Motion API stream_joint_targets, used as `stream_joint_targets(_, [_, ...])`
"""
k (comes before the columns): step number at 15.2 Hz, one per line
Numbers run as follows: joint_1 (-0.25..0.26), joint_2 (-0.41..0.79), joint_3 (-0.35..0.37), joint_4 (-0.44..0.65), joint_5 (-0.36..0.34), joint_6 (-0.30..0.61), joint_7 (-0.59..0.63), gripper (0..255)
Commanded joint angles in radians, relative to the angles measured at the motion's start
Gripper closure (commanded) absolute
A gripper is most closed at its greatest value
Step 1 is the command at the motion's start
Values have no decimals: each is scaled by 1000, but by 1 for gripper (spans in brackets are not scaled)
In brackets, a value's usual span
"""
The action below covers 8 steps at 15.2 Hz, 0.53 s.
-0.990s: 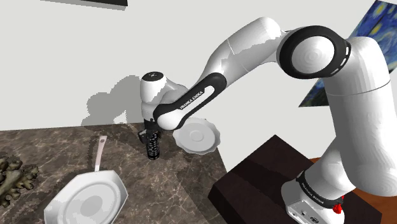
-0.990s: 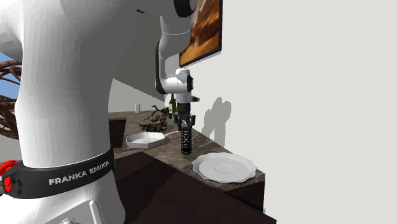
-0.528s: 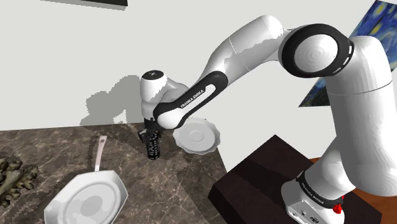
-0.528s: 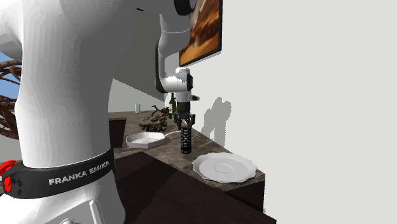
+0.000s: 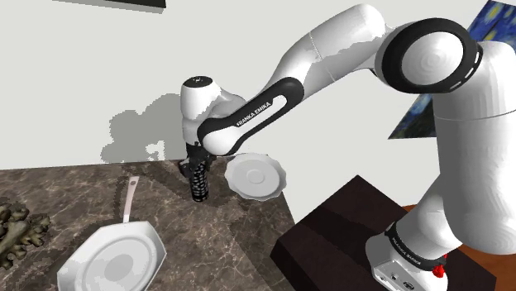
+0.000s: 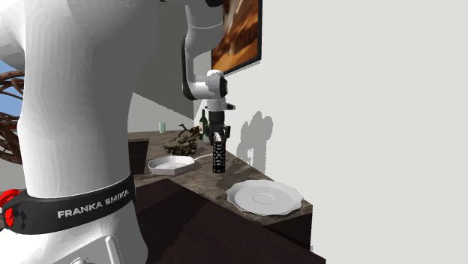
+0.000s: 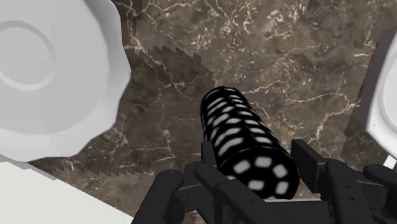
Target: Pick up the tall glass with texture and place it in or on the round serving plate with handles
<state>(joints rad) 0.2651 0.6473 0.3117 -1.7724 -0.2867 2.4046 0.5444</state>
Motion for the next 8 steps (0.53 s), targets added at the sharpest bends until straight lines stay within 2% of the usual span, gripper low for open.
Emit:
stream_joint_targets(1, [-4, -20, 6, -3, 7, -17, -3, 255])
stream_joint_targets(8, [-17, -81, 26, -1, 32, -78, -19, 255])
